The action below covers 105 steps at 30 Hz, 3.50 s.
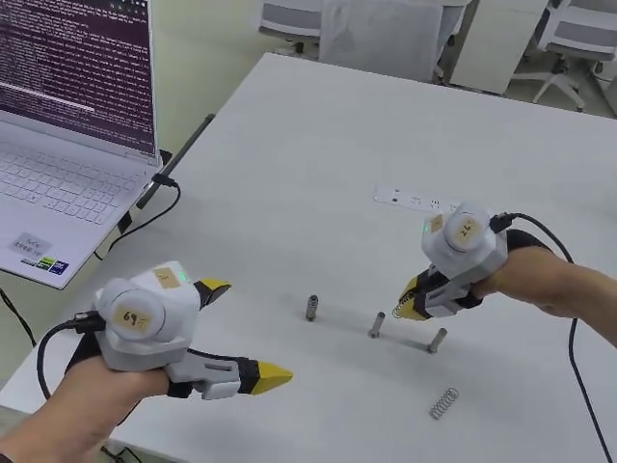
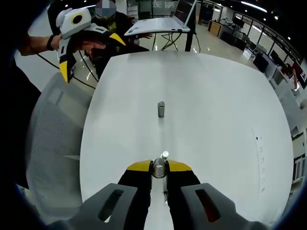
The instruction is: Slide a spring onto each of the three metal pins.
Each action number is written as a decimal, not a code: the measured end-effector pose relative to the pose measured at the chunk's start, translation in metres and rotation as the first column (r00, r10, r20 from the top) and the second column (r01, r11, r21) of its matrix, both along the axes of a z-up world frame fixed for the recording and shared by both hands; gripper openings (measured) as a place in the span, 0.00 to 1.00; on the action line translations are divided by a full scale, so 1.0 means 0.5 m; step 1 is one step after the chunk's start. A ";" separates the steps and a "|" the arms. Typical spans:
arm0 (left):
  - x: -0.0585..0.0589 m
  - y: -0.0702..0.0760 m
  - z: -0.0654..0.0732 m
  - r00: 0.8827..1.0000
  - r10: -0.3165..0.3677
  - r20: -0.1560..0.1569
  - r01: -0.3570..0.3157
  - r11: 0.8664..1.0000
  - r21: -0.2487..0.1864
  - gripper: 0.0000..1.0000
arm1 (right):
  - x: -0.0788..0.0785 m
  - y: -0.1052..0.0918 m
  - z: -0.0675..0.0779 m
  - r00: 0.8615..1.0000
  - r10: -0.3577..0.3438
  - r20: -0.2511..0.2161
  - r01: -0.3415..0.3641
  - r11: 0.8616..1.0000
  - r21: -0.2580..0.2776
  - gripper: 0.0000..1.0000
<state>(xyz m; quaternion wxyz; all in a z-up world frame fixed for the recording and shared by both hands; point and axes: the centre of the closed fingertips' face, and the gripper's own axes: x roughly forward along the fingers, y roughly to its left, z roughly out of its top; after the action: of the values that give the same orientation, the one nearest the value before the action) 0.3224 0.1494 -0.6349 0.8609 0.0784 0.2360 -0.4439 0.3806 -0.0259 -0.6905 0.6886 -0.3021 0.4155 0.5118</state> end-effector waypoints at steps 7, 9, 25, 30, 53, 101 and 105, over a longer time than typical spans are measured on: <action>0.001 0.005 0.002 1.000 0.004 0.002 -0.004 1.000 0.000 0.85 | 0.010 0.012 -0.006 1.000 0.009 -0.003 -0.009 1.000 -0.002 0.08; 0.002 0.006 0.004 1.000 0.006 0.003 -0.006 1.000 0.000 0.85 | 0.012 0.014 -0.009 1.000 0.014 -0.003 -0.014 1.000 -0.006 0.08; 0.007 0.016 0.012 1.000 0.023 0.001 -0.023 1.000 -0.012 0.84 | 0.025 0.024 -0.045 0.998 0.066 -0.012 -0.066 0.996 -0.057 0.08; 0.009 0.023 0.012 1.000 0.031 0.000 -0.031 0.999 -0.010 0.84 | 0.027 0.028 -0.053 0.997 0.072 -0.020 -0.073 0.996 -0.059 0.08; 0.008 0.028 0.003 0.999 0.038 -0.016 -0.038 0.999 -0.005 0.83 | 0.029 0.025 -0.072 0.992 0.121 -0.029 -0.124 0.986 -0.110 0.09; 0.009 0.042 0.005 0.998 0.055 -0.031 -0.055 0.998 0.004 0.82 | 0.032 0.027 -0.164 0.987 0.140 -0.075 -0.151 0.975 -0.165 0.13; 0.009 0.039 0.006 0.998 0.054 -0.032 -0.054 0.999 0.001 0.83 | 0.031 0.025 -0.161 0.988 0.136 -0.074 -0.146 0.976 -0.162 0.16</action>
<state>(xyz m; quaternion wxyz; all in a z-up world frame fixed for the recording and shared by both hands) 0.3267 0.1690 -0.6319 0.8687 0.0647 0.2518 -0.4217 0.3962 -0.0135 -0.7710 0.6095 -0.3713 0.4556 0.5320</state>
